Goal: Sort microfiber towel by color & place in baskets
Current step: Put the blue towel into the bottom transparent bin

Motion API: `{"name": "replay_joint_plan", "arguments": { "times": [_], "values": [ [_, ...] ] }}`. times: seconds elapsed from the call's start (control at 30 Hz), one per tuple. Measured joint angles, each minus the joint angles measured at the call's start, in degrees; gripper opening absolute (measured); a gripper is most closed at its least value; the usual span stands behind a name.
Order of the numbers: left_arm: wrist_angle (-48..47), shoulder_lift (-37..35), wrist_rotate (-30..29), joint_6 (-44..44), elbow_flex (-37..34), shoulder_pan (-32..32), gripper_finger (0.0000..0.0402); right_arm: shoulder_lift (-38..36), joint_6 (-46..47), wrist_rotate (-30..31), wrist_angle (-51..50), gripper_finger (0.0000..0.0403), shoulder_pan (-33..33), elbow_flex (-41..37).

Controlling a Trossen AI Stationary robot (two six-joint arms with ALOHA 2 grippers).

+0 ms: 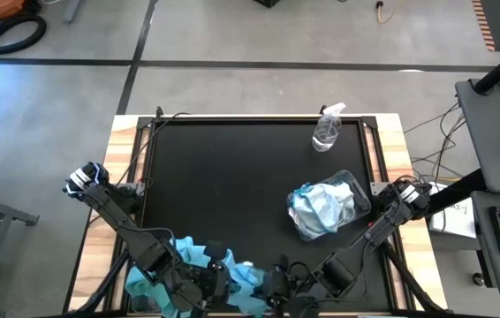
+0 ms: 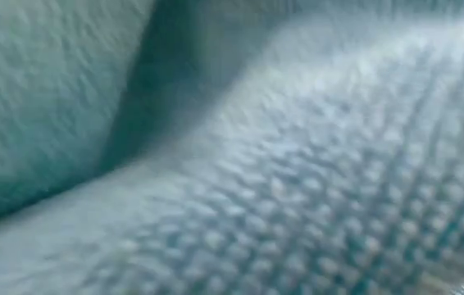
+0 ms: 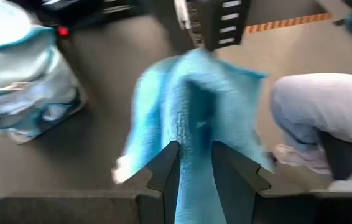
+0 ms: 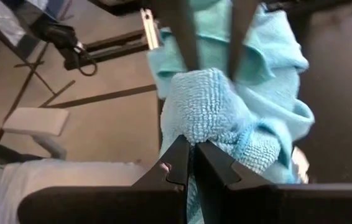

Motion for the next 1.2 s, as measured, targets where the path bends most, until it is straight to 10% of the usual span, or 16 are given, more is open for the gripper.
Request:
{"name": "replay_joint_plan", "arguments": {
  "times": [1.2],
  "values": [
    [1.65,0.00,1.51,0.42,0.00,0.18,0.0078,0.02,-6.09,1.03,5.28,0.0011,-3.05,0.00]
  ]
}}
